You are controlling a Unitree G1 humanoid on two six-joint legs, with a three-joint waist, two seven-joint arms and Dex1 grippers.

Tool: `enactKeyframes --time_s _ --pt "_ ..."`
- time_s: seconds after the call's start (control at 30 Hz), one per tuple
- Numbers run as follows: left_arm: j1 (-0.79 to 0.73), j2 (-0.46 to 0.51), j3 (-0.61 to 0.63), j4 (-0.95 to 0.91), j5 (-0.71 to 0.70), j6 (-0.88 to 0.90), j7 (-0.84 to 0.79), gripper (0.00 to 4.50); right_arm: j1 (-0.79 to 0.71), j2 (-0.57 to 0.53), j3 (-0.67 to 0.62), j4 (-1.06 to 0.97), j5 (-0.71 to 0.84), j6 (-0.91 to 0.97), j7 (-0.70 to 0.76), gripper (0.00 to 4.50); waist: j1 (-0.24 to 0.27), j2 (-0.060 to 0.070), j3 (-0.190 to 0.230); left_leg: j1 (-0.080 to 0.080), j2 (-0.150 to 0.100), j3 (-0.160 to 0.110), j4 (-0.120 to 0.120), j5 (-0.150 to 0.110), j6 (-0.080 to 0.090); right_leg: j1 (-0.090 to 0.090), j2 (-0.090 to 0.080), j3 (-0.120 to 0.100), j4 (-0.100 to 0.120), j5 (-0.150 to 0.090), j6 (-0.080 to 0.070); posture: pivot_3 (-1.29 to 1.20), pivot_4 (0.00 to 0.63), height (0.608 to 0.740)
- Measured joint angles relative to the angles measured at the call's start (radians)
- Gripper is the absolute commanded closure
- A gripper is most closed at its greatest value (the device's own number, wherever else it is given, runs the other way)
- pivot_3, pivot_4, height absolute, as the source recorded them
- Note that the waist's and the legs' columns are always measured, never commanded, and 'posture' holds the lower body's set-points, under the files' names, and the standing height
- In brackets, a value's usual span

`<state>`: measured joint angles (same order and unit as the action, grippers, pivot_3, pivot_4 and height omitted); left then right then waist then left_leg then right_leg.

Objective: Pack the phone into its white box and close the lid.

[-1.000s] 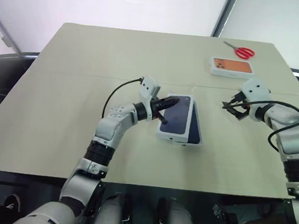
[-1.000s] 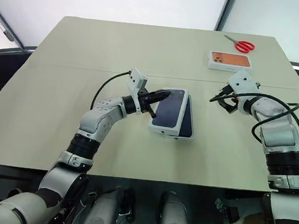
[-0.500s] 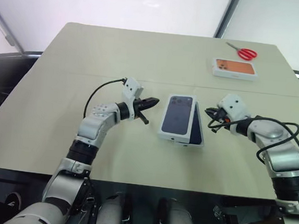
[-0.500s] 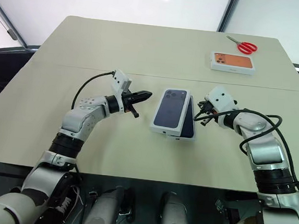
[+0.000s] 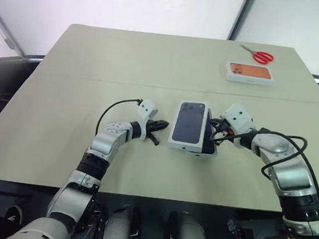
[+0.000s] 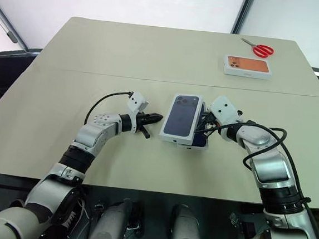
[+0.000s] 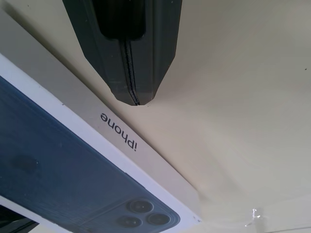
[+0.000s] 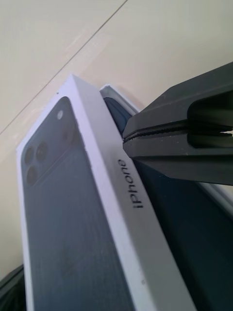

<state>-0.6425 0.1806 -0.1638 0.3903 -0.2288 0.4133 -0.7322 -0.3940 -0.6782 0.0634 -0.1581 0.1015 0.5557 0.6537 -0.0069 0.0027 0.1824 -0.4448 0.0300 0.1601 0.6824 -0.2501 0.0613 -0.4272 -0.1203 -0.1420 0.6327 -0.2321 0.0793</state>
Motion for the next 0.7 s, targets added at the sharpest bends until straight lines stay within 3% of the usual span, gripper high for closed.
enactKeyframes --time_s 0.7 --pt "-0.009 -0.100 -0.037 -0.081 0.010 0.080 -0.013 4.50 0.013 -0.058 -0.015 0.027 -0.042 -0.020 0.019 4.46 -0.003 0.000 0.000 0.000 0.000 0.000 0.000 0.000 0.000 0.000 0.001 0.000 0.000 0.000 0.000 0.00 0.150 0.738"
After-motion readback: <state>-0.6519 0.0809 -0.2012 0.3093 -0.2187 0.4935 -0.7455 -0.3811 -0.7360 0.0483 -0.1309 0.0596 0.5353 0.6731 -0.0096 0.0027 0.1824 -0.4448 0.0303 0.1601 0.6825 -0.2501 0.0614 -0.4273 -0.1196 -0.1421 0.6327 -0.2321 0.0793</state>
